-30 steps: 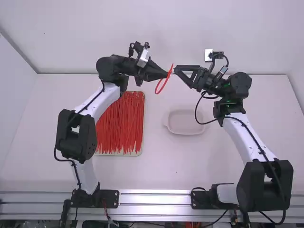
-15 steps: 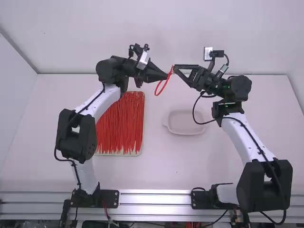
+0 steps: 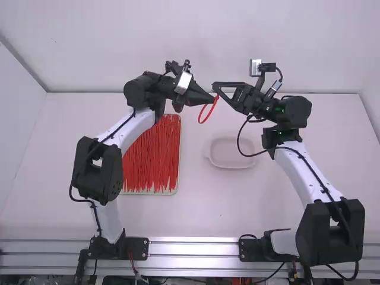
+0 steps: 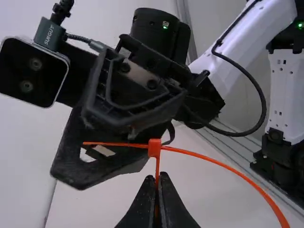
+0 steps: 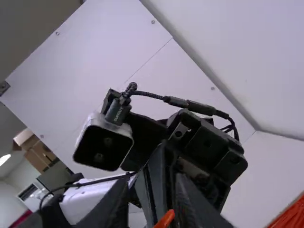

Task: Fasten the cable tie

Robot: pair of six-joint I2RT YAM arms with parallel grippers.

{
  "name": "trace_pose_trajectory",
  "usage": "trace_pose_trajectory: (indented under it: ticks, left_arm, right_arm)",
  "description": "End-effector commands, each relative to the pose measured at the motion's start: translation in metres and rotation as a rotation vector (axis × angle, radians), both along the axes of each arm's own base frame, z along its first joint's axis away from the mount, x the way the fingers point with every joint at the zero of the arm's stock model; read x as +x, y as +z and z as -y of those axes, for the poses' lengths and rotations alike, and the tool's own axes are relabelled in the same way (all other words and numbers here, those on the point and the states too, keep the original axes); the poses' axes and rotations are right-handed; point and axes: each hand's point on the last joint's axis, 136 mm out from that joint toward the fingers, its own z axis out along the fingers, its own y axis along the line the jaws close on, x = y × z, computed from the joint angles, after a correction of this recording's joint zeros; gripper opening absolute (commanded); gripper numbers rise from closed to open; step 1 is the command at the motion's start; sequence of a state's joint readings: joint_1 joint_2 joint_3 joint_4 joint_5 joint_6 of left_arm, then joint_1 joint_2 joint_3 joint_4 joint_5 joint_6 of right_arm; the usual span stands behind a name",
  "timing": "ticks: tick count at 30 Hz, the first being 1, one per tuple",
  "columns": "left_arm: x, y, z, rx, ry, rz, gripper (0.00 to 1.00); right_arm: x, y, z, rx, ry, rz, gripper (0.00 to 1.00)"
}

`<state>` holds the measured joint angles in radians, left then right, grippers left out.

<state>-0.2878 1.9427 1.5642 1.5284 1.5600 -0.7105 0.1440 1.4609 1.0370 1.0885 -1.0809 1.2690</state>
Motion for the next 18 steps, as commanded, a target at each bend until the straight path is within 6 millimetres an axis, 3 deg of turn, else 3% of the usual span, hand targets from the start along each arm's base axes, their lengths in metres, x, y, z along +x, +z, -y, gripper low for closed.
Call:
trace_pose_trajectory:
  ticks: [1, 4, 7, 18]
  left_arm:
    - [-0.0042, 0.0061, -0.0016, -0.010, 0.003, 0.022, 0.02]
    - [-0.0045, 0.0062, -0.0012, -0.011, 0.002, 0.021, 0.02]
    - [-0.0034, 0.0055, -0.0010, -0.006, 0.002, 0.006, 0.02]
    - [-0.0015, 0.0041, 0.0008, 0.005, 0.000, -0.034, 0.02]
  right_arm:
    - [-0.0012, 0.0068, -0.0004, 0.000, 0.009, 0.019, 0.15]
    - [-0.0019, 0.0064, -0.0005, -0.003, 0.013, 0.020, 0.11]
    - [-0.0028, 0.0061, -0.0011, -0.008, 0.015, 0.032, 0.00]
    - [-0.0034, 0.0051, -0.0014, -0.020, 0.012, 0.061, 0.00]
